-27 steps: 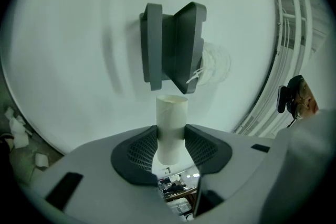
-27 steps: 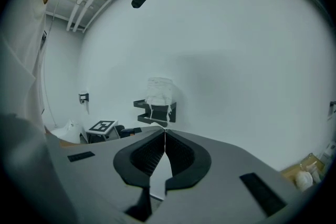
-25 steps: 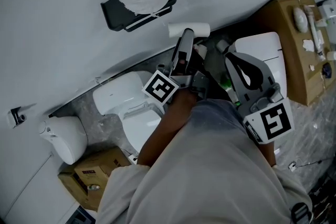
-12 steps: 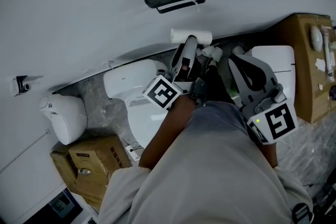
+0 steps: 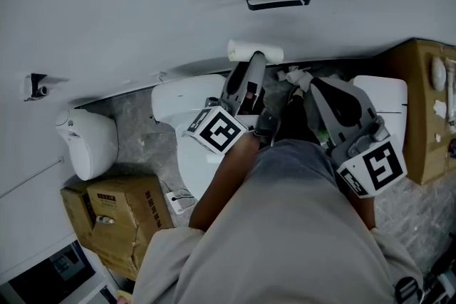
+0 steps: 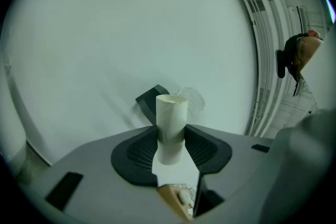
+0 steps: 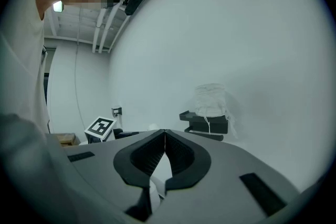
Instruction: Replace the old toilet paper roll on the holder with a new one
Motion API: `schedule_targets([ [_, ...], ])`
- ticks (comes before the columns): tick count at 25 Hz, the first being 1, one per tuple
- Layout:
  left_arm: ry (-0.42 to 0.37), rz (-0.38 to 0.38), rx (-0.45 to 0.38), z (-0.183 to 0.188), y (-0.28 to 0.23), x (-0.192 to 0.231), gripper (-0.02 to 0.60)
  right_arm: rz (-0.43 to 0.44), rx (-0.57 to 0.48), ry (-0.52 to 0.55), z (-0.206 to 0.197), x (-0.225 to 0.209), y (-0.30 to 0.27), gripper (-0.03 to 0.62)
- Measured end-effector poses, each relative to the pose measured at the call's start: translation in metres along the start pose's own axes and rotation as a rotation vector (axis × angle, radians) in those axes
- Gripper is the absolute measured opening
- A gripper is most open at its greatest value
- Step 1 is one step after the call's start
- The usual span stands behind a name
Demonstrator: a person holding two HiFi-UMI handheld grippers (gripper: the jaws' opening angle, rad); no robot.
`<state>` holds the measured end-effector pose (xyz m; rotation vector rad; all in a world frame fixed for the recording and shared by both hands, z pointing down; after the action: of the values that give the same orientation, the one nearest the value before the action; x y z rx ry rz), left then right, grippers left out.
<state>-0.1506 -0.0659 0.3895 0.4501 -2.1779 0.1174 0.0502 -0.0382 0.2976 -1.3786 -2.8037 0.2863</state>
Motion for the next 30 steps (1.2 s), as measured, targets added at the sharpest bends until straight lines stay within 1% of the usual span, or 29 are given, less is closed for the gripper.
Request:
schedule_targets([
  [3,-0.092,0.008,-0.001,0.011,0.010,-0.008,0.169,0.004,-0.004,0.008,0.001,0.007,0.001,0.015],
  [6,-0.202,0.006,-0.001,0.020,0.019,-0.021,0.169,0.002,-0.007,0.021,0.002,0.011,0.003,0.015],
  [13,-0.516,0.023,0.027,0.029,0.036,-0.058,0.167,0.000,-0.017,0.020,0.001,0.019,0.010,0.015],
  [16,-0.600,0.025,0.033,0.029,0.040,-0.069,0.166,-0.005,-0.015,0.022,0.001,0.018,0.013,0.015],
  [18,-0.641,0.032,0.032,0.028,0.041,-0.073,0.166,-0.007,-0.015,0.022,0.000,0.018,0.016,0.015],
  [21,-0.679,0.039,0.028,0.027,0.042,-0.078,0.166,-0.006,-0.016,0.026,0.001,0.017,0.019,0.015],
  [25,-0.694,0.041,0.029,0.028,0.041,-0.082,0.163,-0.008,-0.016,0.027,0.002,0.016,0.021,0.016],
  [30,-0.690,0.054,0.023,0.029,0.039,-0.082,0.157,-0.015,-0.020,0.023,0.003,0.011,0.023,0.015],
])
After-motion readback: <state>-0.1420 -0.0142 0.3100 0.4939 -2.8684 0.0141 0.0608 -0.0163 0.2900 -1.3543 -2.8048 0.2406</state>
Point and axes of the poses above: the fingertips, and each gripper's own axes: y backward along the fingers, x to its left, z out of its top, the point moved 8 cm from there along y, backward along the fingers, and after that the axes turned 2 degrees about -y, right-handed, at the moved point
